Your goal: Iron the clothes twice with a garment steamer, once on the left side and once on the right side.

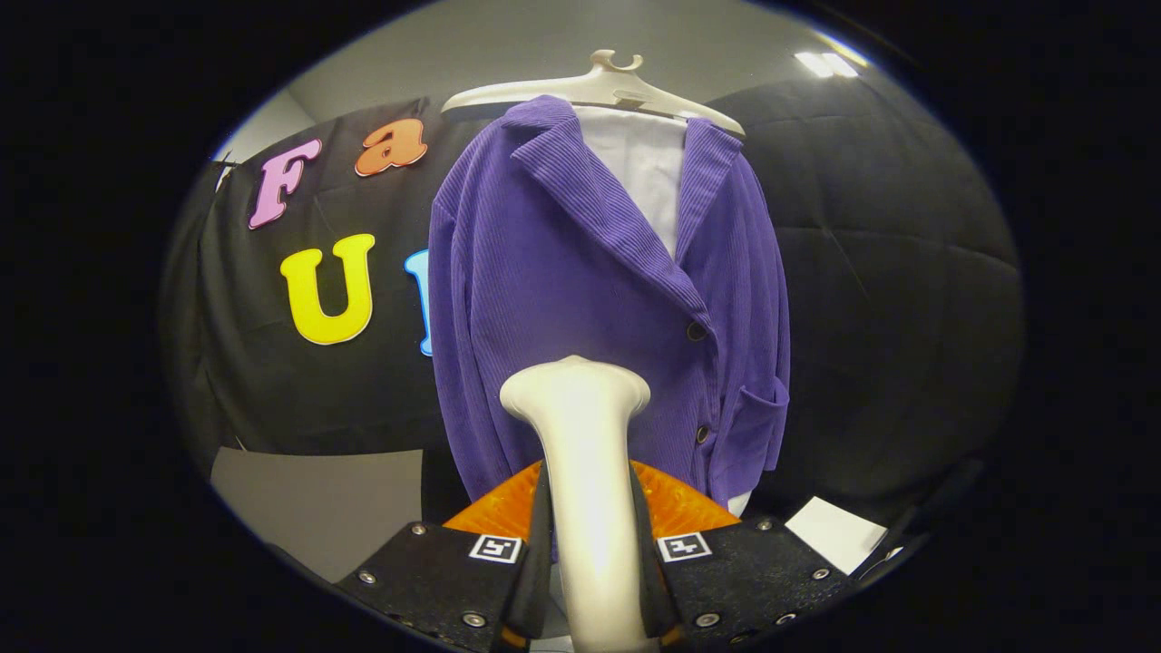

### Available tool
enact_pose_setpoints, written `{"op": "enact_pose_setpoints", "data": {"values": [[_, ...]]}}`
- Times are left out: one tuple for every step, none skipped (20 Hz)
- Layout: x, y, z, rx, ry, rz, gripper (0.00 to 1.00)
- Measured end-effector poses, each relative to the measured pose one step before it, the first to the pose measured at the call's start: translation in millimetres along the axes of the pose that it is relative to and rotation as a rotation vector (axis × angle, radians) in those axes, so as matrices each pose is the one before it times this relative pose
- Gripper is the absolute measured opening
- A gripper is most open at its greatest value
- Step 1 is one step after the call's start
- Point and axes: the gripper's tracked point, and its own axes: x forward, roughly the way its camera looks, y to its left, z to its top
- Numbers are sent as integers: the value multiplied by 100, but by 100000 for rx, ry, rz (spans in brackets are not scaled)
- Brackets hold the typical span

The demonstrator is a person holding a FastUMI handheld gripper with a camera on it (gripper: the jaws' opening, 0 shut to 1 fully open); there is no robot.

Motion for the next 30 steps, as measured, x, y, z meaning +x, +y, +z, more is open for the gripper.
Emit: {"op": "enact_pose_setpoints", "data": {"values": [[186, -4, -412, 389, 1036, 136, 40], [25, -114, -595, 469, 1484, 244, 40], [51, -180, -753, 838, 1520, 675, 40], [55, -135, -755, 522, 1044, 408, 40], [155, -187, -877, 22, 1589, 71, 40], [194, -161, -934, -593, 1613, 216, 40], [287, -143, -987, -781, 1825, 400, 40], [251, 0, -1017, -817, 1888, 569, 40], [142, -74, -863, -491, 1647, 368, 40], [61, -22, -613, -174, 1024, 203, 40], [162, 83, -570, -261, 1150, 321, 40], [76, 95, -498, -409, 724, 525, 40], [136, 157, -356, -122, 117, 366, 40], [90, 75, -276, 53, 183, 100, 40], [136, -76, -299, -16, 176, -137, 40], [80, -44, -269, -2, 300, -244, 40], [85, 16, -418, 442, 490, -160, 40], [-11, 16, -275, 767, 34, 4, 40], [128, 70, -178, 733, -312, -52, 40], [-7, 7, -73, 874, -136, -15, 40], [64, 59, -199, 964, -119, 78, 40], [-59, 12, -70, 1020, -141, 110, 40], [-43, 24, -65, 1139, 85, 13, 40], [-23, 4, -242, 849, 136, -260, 40], [21, -119, -370, 332, 459, -475, 40], [23, -79, -491, -149, 886, -877, 40], [173, -143, -1176, -1330, 3611, -1093, 40], [187, -110, -989, -1960, 3394, -663, 40], [555, 122, -777, -1573, 1887, -455, 40], [257, 54, -306, -891, 1145, -330, 40]]}}
